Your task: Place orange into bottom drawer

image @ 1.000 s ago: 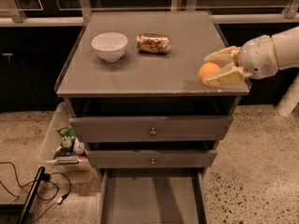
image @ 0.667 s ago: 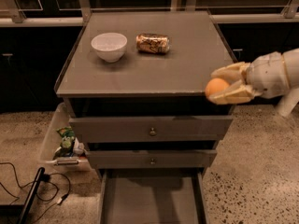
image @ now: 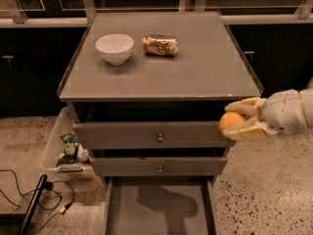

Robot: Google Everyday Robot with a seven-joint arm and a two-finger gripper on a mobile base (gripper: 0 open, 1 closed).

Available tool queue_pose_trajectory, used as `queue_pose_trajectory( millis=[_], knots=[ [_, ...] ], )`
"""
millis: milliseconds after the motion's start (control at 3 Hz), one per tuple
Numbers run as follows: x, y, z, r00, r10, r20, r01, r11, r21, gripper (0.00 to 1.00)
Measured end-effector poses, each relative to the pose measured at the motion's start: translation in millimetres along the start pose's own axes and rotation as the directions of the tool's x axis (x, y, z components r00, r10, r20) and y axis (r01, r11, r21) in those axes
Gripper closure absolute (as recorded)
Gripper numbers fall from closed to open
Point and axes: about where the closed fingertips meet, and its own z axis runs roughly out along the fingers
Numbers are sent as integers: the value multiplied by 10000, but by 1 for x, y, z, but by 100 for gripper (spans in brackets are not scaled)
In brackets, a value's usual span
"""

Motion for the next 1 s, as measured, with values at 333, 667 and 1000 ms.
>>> queue_pose_trajectory(
  millis=[333,667,1000],
  knots=[
    [-6,-5,-2,9999,-117,44,116,9999,58,100],
    [34,12,32,9987,248,-446,-271,9983,-516,100],
    [106,38,84,9926,888,-833,-1007,9833,-1518,100]
  ],
)
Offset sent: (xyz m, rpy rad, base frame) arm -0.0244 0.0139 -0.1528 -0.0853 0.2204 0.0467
